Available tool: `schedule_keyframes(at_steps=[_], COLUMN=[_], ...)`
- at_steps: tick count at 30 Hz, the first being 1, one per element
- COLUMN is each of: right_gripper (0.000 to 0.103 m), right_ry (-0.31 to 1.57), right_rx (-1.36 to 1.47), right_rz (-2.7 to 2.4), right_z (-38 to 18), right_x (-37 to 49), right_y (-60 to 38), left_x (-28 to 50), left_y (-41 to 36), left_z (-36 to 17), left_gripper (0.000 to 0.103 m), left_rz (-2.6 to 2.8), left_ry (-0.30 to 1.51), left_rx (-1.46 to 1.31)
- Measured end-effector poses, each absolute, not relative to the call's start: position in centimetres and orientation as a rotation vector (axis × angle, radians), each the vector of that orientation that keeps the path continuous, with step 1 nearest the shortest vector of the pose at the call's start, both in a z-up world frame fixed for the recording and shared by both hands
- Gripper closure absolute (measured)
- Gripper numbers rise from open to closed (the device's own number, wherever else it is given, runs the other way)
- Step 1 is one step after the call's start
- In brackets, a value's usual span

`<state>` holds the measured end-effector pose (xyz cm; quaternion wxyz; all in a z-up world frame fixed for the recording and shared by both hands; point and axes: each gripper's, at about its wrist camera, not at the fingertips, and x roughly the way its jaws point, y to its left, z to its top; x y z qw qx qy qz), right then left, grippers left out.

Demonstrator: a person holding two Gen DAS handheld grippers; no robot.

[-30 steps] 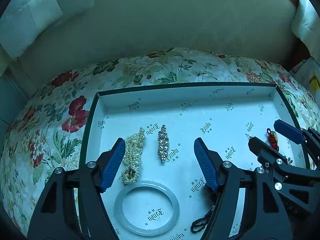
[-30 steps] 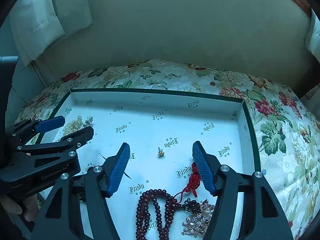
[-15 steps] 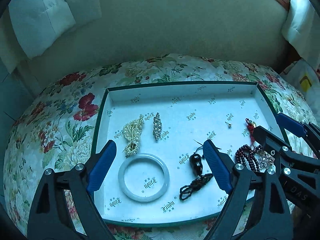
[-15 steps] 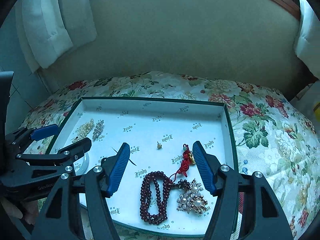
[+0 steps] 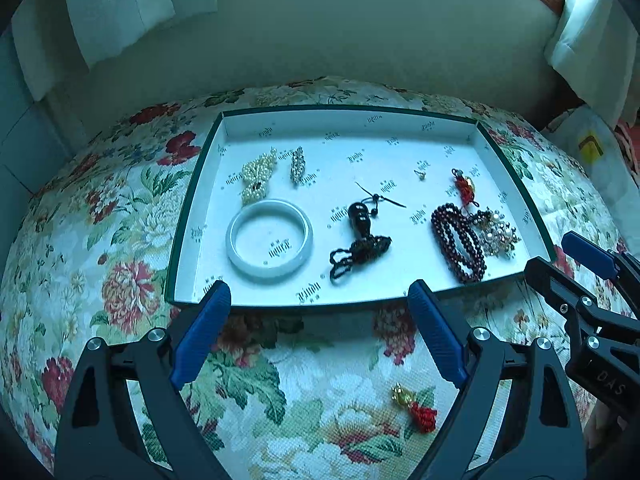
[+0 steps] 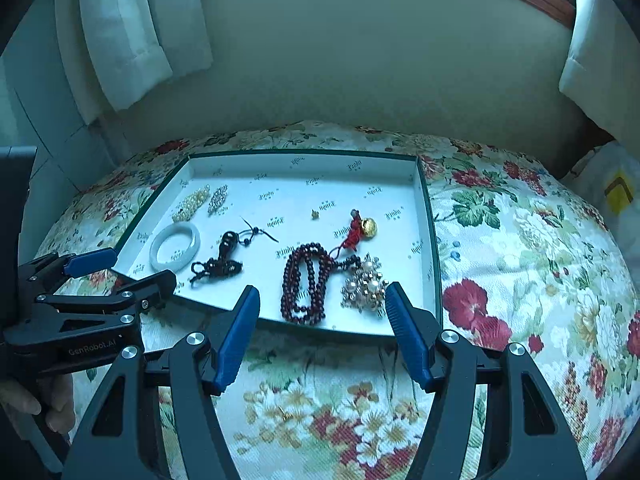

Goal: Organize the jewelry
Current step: 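Move the left gripper to the second red tassel charm on the bedspread, then close the left gripper on the red tassel charm and lift it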

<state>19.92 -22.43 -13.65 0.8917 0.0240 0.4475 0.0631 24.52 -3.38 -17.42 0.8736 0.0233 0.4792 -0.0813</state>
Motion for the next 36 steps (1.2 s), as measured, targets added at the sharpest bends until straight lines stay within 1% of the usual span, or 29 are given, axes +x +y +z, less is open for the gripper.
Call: schedule_keyframes(at_steps=[15,20,22,24,25,31,36], right_gripper=[0.039,0.039,0.039,0.039,0.039,0.039,0.039], right_ry=[0.999,1.009,1.012,1.014,1.015,1.013,1.023], right_rx=[0.019,0.026,0.029,0.044,0.049,0.064,0.066], right_rz=[0.113,0.117,0.117,0.12,0.121,0.126,0.134], right_z=[-15.7,-16.0,-16.0,-16.1,-16.1,-16.1,-16.4], right_x=[15.0,14.3,14.1,14.0,13.9,13.8,13.9], right_y=[-25.2,-26.2,-26.5,-26.8,-26.9,-27.0,-26.8], left_x=[18.8,17.8,17.6,17.6,17.5,17.3,17.5], left_y=[-5.5,-6.6,-7.1,-7.4,-7.4,-6.9,-6.3], left_z=[-20.0,-20.8,-21.1,-21.4,-21.6,-21.6,-21.5], left_gripper=[0.013,0.015,0.025,0.029,0.036,0.053,0.053], left_rz=[-0.187,-0.199,-0.206,-0.211,-0.212,-0.22,-0.217], left_ry=[1.072,1.094,1.099,1.106,1.11,1.108,1.116], left_rx=[0.086,0.097,0.112,0.12,0.121,0.123,0.112])
